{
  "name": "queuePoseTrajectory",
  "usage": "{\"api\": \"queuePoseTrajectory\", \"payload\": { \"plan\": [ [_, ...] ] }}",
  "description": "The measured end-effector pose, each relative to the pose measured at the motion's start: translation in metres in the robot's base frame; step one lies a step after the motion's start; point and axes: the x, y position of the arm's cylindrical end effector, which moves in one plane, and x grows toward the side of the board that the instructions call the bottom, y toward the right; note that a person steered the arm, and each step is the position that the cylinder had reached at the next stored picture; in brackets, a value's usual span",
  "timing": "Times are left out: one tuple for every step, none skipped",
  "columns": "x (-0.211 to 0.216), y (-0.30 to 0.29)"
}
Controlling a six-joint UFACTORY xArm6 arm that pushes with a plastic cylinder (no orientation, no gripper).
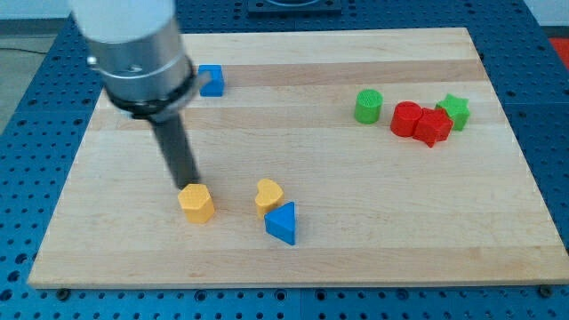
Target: Push the blue cube into the top of the yellow heart
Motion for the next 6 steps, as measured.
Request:
{"api": "queuePoseTrajectory", "payload": {
  "plan": [
    [0.008, -0.019],
    [0.044, 0.018],
    [0.051, 0.089],
    [0.033, 0.064],
    [-0.049, 0.032],
    [-0.119, -0.01]
  ]
}}
